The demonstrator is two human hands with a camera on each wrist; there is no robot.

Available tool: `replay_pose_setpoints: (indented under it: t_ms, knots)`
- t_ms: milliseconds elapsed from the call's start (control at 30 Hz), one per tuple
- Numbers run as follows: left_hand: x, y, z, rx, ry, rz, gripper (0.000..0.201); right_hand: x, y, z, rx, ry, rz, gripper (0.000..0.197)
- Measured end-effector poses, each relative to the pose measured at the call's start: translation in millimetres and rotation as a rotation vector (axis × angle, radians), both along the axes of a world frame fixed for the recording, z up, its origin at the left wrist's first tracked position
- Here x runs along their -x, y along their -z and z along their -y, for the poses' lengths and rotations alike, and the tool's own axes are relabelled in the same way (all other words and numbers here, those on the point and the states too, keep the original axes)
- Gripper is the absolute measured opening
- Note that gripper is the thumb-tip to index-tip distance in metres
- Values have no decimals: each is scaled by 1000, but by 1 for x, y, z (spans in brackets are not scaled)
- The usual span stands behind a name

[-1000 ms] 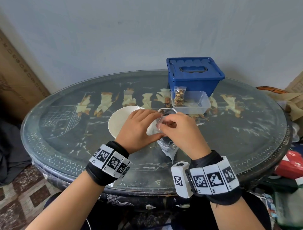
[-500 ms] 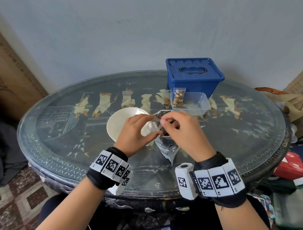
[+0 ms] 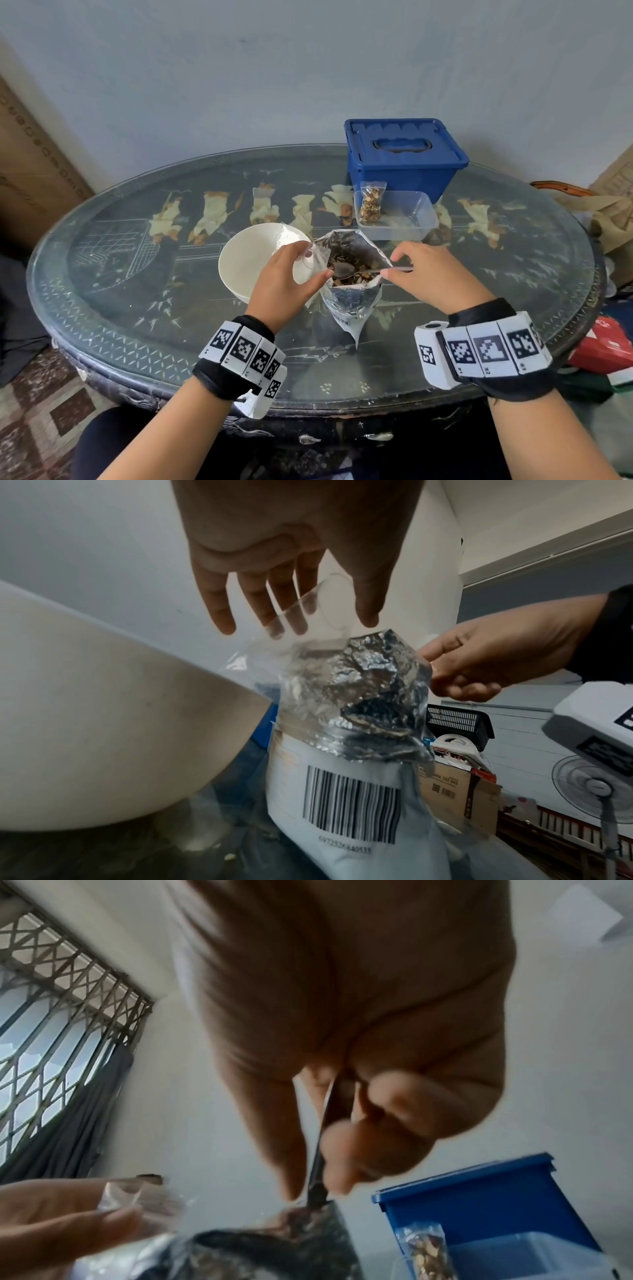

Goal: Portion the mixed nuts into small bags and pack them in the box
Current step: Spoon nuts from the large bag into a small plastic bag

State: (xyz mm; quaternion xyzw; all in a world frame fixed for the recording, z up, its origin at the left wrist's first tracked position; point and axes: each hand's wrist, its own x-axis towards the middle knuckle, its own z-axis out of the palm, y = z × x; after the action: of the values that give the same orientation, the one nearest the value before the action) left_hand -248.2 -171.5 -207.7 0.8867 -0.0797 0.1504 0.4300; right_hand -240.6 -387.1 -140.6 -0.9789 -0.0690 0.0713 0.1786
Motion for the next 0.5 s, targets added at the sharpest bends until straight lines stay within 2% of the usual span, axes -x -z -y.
replay_pose_setpoints:
  t_ms: [67,133,200,267,500]
  knots:
    - [0,-1,1,-5,3,-6,56,-1,1,0,-122,34,66,14]
    - [-1,-2,1,3,3,-3,57,-4,1,-2,-364,95,89,4]
    - [-2,-3,-1,25,-2,1,55,-7,-1,-8,-626,145,84,4]
    - [-4,-6,-3,57,-18,1,52,-10,-2,-16,-796,177,99,7]
    - [-2,-10,-1,66,0,-36,54,-20,-4,-28,-629,37,238,20]
